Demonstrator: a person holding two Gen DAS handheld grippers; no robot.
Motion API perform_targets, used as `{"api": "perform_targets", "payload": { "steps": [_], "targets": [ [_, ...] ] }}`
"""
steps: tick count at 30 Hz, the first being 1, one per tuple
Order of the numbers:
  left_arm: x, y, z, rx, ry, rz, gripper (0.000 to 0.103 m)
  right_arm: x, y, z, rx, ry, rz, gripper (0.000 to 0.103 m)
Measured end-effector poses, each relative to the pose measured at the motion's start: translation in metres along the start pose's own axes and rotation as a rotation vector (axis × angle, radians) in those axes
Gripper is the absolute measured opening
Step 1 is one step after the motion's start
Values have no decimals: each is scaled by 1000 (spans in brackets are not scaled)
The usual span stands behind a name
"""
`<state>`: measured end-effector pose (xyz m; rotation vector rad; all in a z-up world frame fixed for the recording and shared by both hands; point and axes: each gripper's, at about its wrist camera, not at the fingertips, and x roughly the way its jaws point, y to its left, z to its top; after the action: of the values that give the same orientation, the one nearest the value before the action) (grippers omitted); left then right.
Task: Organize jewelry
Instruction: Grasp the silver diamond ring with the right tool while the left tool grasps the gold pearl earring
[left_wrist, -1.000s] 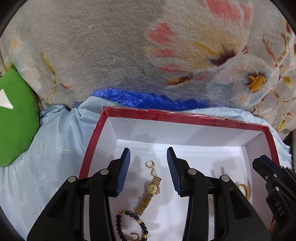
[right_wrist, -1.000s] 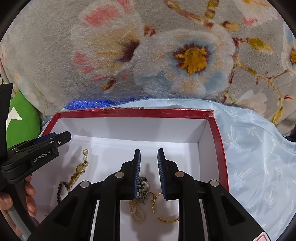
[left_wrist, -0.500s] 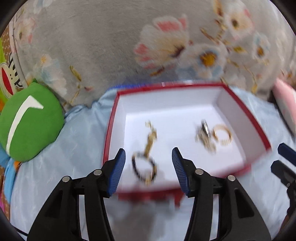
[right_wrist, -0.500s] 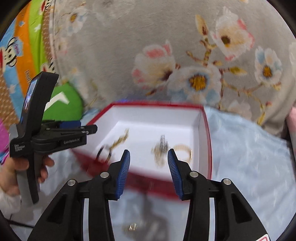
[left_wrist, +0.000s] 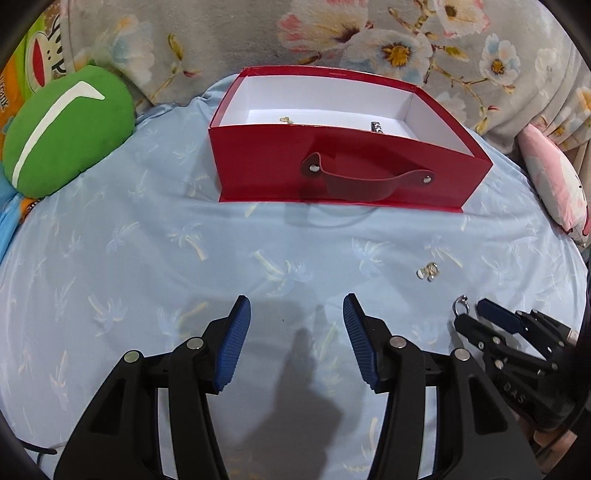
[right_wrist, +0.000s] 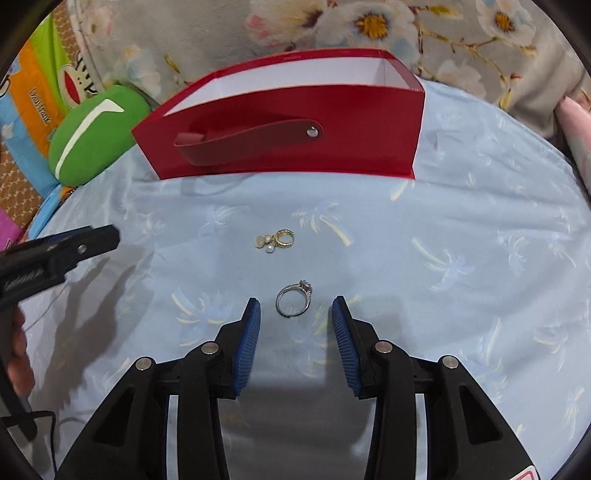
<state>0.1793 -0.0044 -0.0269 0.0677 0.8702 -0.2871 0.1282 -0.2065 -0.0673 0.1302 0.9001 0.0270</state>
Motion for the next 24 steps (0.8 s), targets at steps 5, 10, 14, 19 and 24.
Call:
{"api": "perform_targets", "payload": {
  "steps": [5,10,14,19,24],
  "targets": [
    [3,-4,-9,-8,14,-10,50,5,5,6,-7,1,-37,33],
    [9,-4,-15,-20,28,-17,50,9,10,10,-27,6,-67,21],
    [10,-4,-16,-22,31,-13,50,9,11,11,-31,5,-63,19],
    [11,-7,-15,-8,28,-19,50,5,3,10,17,-9,-50,18],
    [14,-24,-1,35,33,-61,50,-17,-13,-3,91,-42,-47,18]
  ]
}}
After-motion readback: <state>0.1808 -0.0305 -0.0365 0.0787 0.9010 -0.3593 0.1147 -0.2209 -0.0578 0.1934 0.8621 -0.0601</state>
